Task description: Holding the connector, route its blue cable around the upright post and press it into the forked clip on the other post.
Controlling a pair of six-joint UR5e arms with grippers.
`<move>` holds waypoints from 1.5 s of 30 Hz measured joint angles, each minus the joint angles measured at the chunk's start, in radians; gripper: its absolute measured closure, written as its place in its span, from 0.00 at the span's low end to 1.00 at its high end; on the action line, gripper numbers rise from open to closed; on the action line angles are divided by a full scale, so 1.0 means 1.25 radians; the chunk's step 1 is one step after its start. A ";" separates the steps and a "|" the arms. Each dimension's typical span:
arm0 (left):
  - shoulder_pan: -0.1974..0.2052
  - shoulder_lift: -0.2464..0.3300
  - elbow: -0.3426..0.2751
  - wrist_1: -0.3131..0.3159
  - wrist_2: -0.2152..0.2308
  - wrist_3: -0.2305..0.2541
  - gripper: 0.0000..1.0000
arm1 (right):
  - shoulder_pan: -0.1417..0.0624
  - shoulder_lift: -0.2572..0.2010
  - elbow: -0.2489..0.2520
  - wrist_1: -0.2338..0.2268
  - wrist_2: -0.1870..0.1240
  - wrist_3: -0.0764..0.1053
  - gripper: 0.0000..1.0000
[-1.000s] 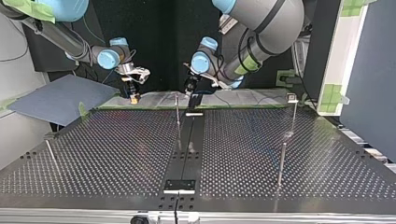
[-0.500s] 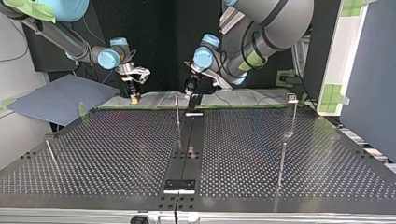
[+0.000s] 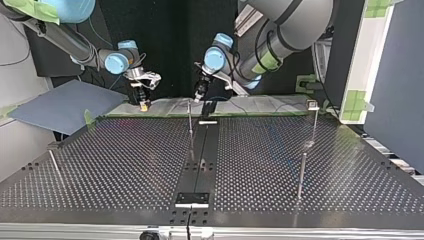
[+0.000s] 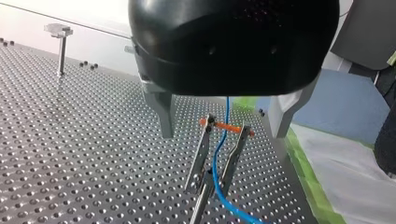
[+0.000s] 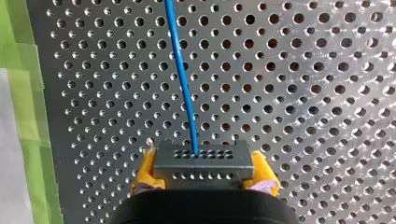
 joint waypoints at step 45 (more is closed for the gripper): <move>-0.018 0.071 -0.096 -0.058 -0.122 0.060 0.00 | 0.000 0.000 -0.001 -0.001 -0.001 0.000 1.00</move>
